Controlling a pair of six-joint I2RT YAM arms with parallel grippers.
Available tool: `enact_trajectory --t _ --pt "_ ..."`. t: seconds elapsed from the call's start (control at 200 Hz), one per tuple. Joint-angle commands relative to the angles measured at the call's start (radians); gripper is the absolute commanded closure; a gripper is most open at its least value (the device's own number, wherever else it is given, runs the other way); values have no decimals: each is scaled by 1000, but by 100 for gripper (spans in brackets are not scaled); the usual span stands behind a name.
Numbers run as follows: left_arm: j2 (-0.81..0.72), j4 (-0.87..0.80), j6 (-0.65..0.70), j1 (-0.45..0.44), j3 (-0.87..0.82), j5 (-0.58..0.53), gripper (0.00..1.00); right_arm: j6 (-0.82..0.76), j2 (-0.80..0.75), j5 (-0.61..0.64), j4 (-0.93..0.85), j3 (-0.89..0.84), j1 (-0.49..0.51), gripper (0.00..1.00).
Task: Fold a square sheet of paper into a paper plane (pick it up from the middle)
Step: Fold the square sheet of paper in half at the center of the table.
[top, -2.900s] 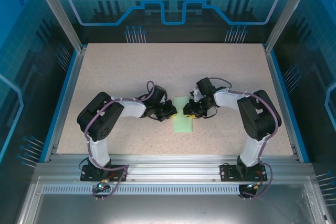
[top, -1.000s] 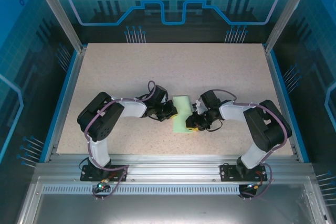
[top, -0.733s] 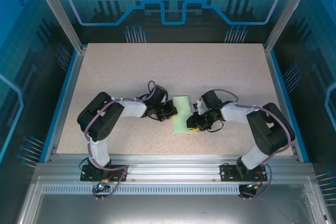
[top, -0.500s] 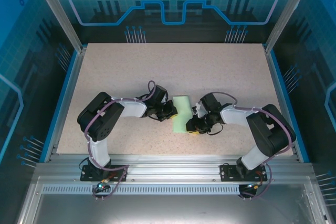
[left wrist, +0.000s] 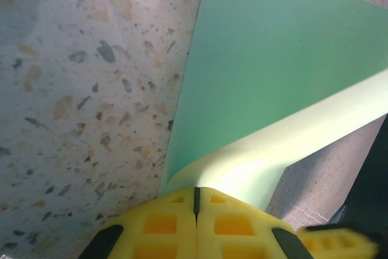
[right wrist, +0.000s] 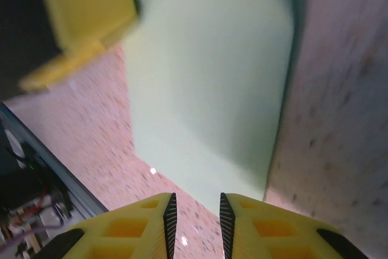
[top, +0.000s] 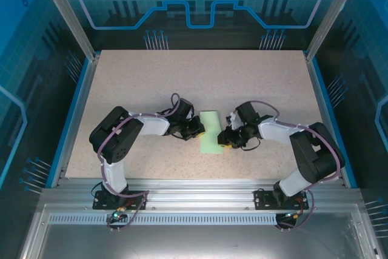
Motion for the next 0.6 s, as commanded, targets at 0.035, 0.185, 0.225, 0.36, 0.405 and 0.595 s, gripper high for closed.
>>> enact_trajectory --t 0.035,0.185,0.225,0.36,0.405,0.595 --pt "39 -95 21 -10 1 -9 100 -13 33 -36 11 96 -47 72" --pt "46 -93 21 -10 1 -6 100 -19 124 -63 32 144 -50 71" --pt "46 -93 21 -9 0 -5 100 -19 149 -59 37 143 -51 71" --pt "45 -96 19 -9 1 -5 100 -36 209 -7 19 188 -53 71" --pt "45 -95 19 -9 0 -5 100 -40 222 10 15 187 -56 71" --pt "46 -101 22 -10 2 -6 100 -53 261 48 -39 199 -55 70"
